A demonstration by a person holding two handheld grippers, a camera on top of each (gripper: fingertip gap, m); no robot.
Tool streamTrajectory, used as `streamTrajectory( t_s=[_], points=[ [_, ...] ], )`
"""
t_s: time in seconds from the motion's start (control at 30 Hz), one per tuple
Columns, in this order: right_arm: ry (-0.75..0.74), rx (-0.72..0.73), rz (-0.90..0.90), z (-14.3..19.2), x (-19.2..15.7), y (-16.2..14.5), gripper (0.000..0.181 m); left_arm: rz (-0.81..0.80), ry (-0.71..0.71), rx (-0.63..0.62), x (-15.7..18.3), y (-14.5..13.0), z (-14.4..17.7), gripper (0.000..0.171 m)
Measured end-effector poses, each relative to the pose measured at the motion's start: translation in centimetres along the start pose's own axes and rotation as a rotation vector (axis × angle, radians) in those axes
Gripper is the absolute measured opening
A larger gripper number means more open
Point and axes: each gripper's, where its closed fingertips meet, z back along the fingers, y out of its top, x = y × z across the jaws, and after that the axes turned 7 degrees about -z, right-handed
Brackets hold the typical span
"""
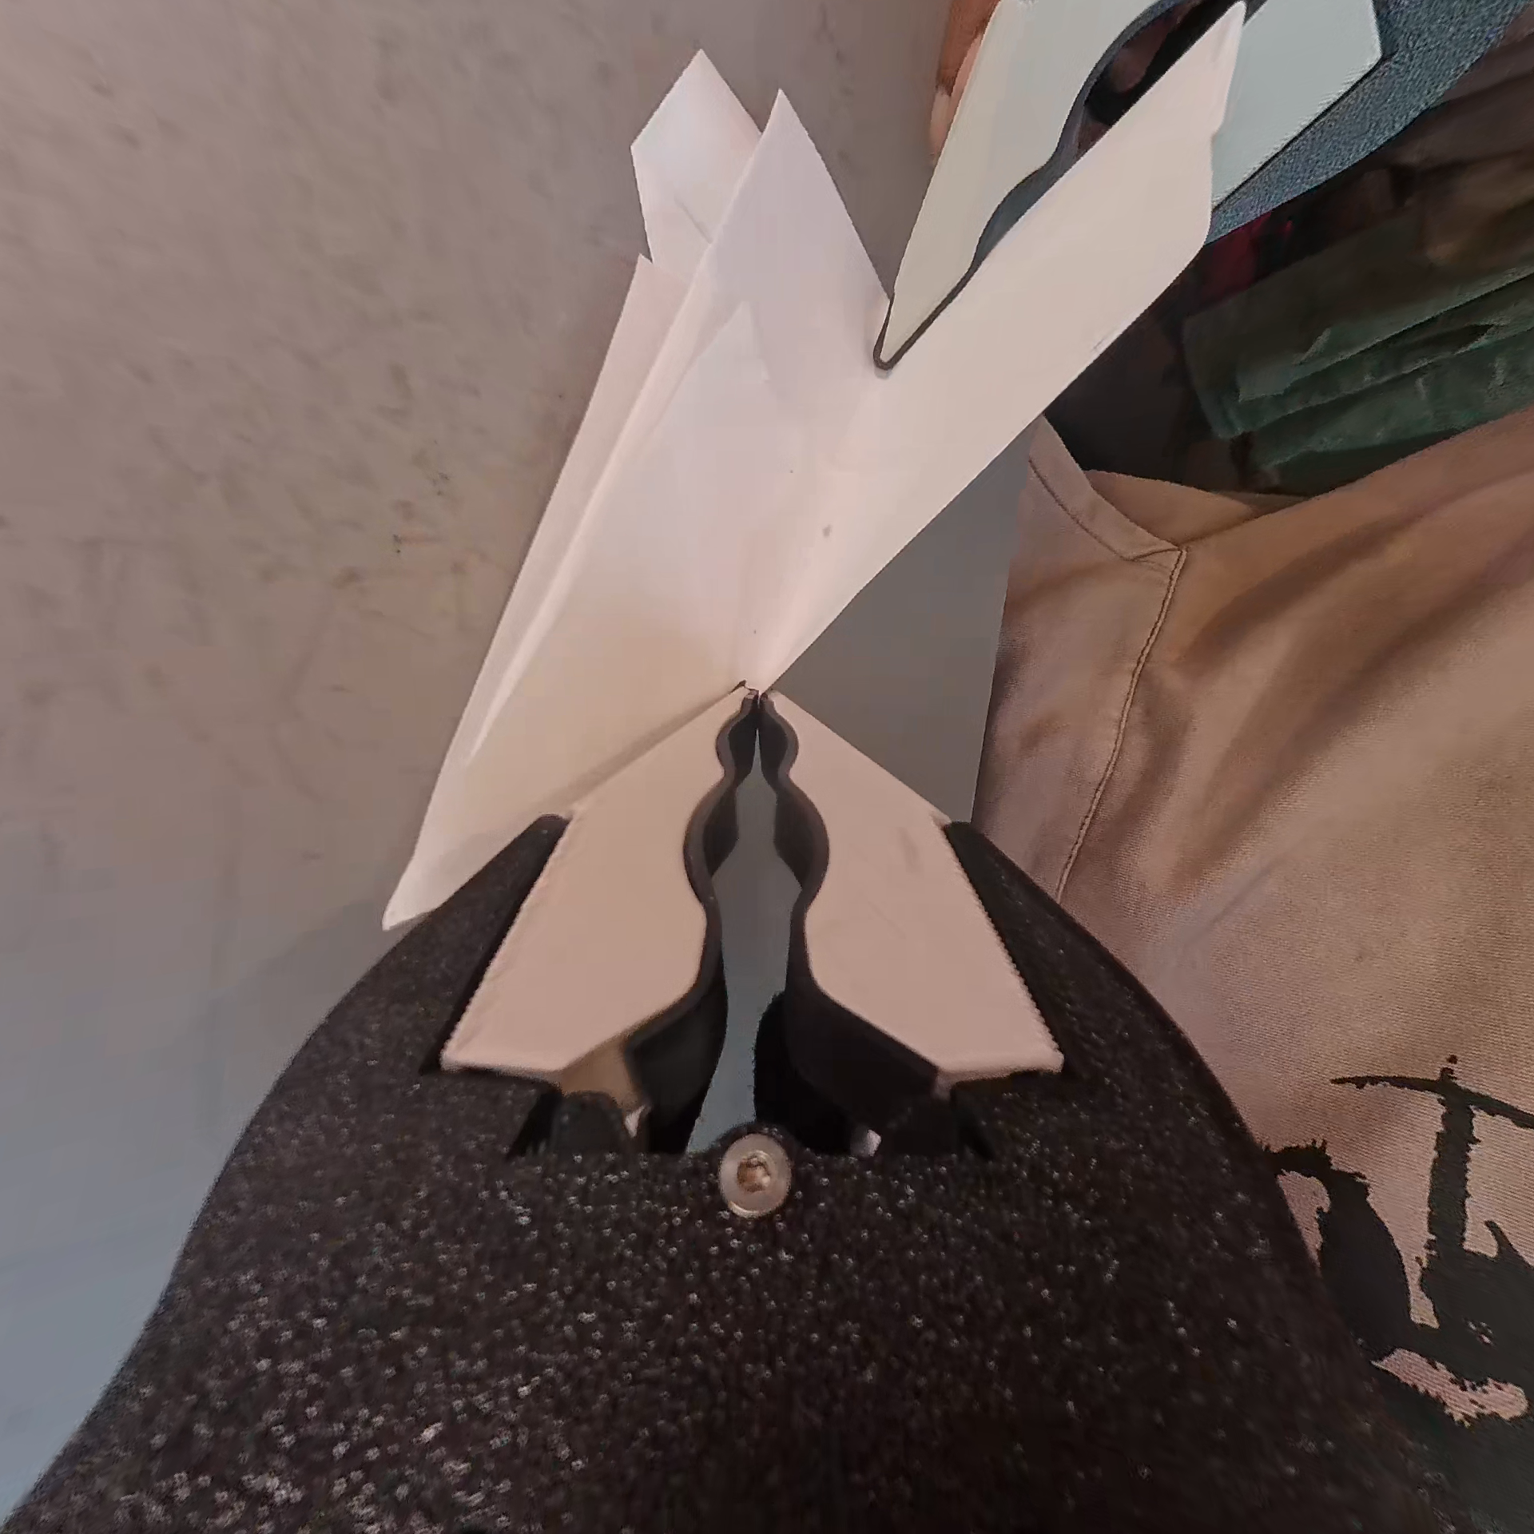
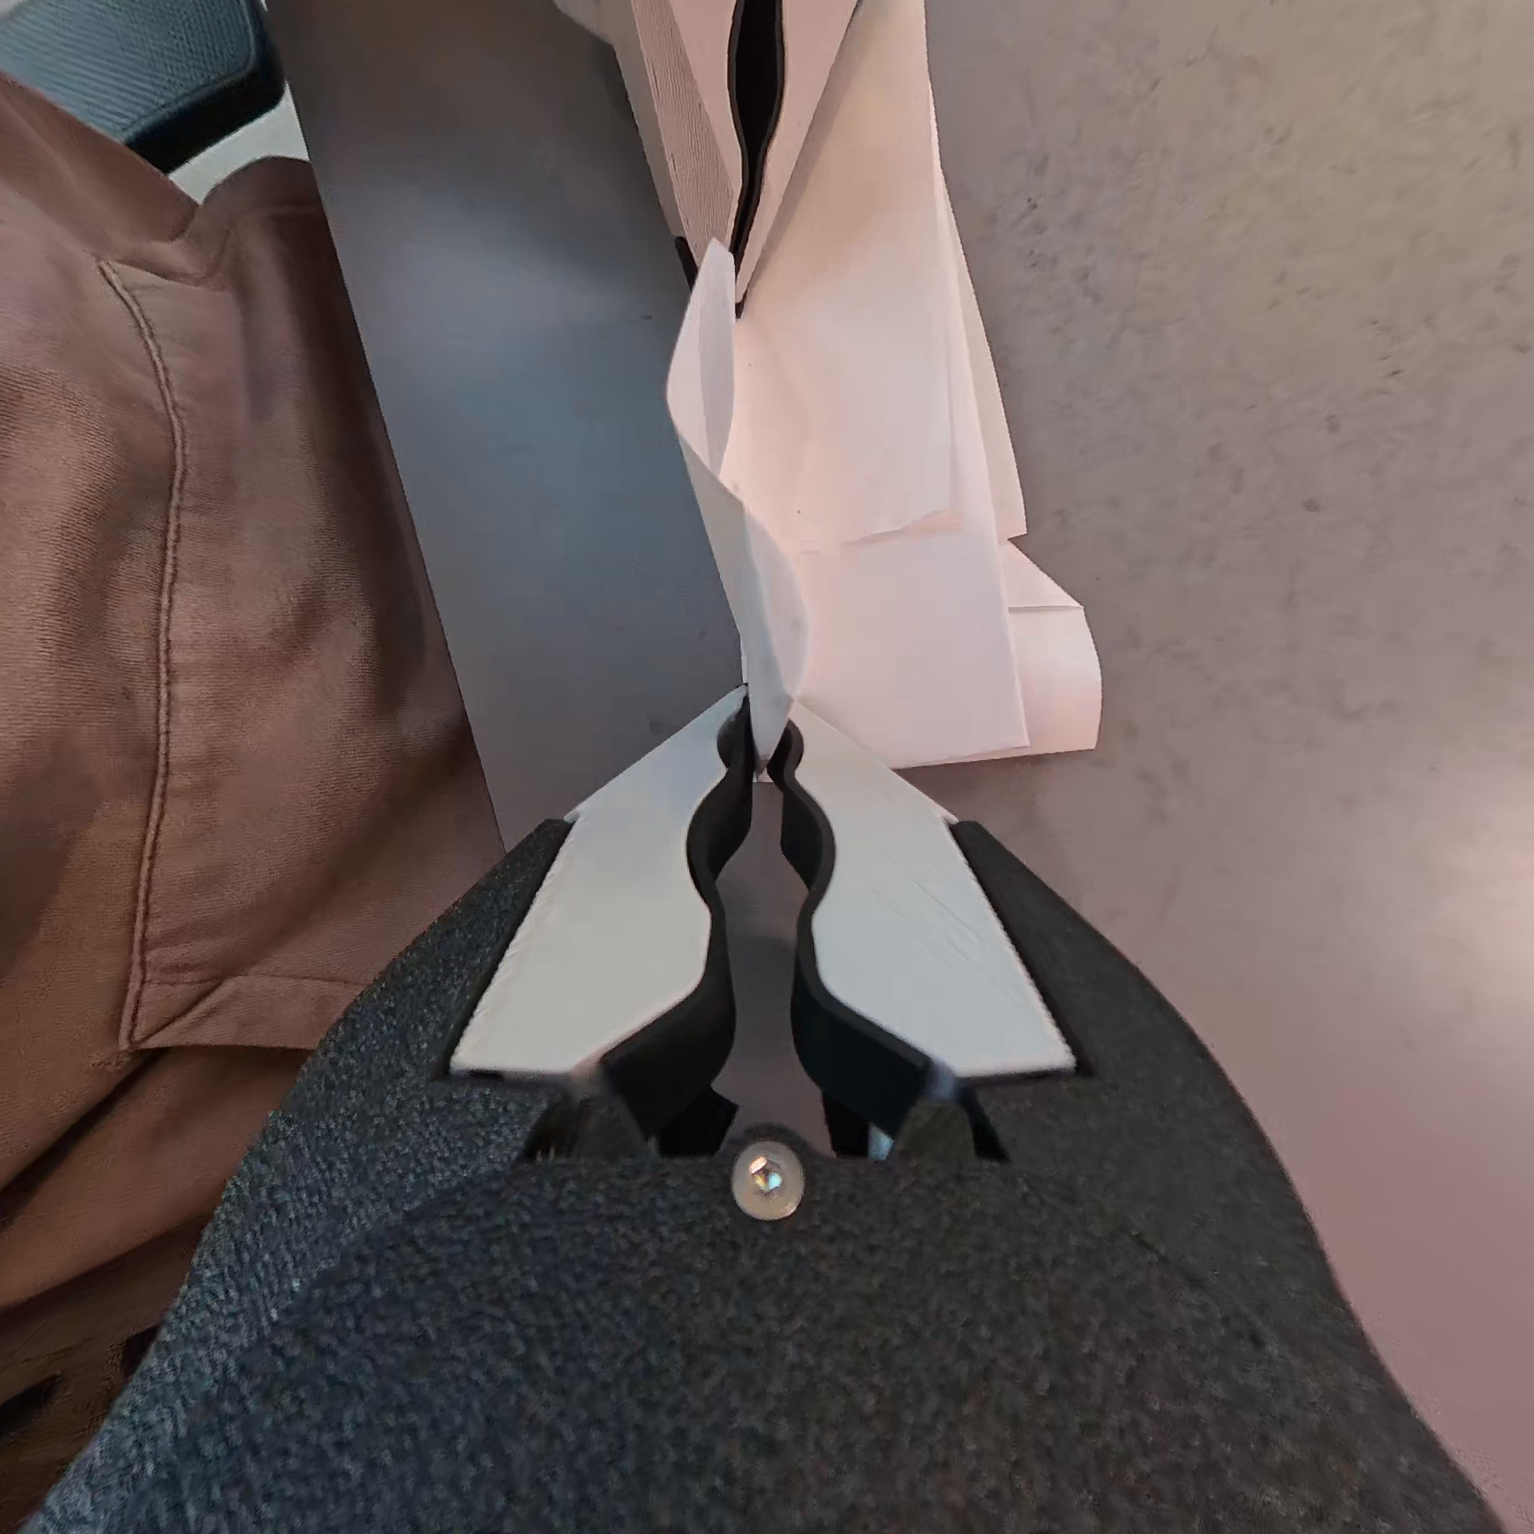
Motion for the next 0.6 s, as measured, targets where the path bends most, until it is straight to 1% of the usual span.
streamTrajectory(
  t_s=[0.13,0.23,0.3,0.37,0.43,0.47,0.53,0.6],
  points=[
    [0.051,-0.021,-0.049,-0.1,0.0,-0.1,0.0,0.016,-0.004,0.011,0.0,0.1,0.2,0.0],
    [0.065,-0.048,-0.071,-0.2,0.0,-0.1,0.0,-0.037,0.026,0.021,0.4,0.6,0.8,0.002],
    [0.074,-0.054,-0.078,-0.2,0.0,-0.1,0.0,-0.138,0.087,-0.007,0.7,0.6,1.4,0.005],
    [0.086,-0.053,-0.094,-0.2,0.0,-0.1,0.0,-0.291,0.139,-0.027,1.5,0.8,1.6,0.014],
    [0.1,-0.045,-0.103,-0.2,0.0,-0.1,0.0,-0.439,0.189,-0.04,2.3,1.2,1.2,0.021],
    [0.104,-0.041,-0.105,-0.2,0.0,-0.1,0.0,-0.509,0.233,-0.049,2.1,1.4,0.8,0.023],
    [0.105,-0.035,-0.074,-0.2,0.0,-0.1,0.0,-0.611,0.321,-0.098,0.8,1.4,-0.1,0.022],
    [0.1,-0.027,0.015,-0.1,0.1,-0.2,0.0,-0.627,0.31,-0.13,0.2,1.1,-0.8,0.005]
  ],
)
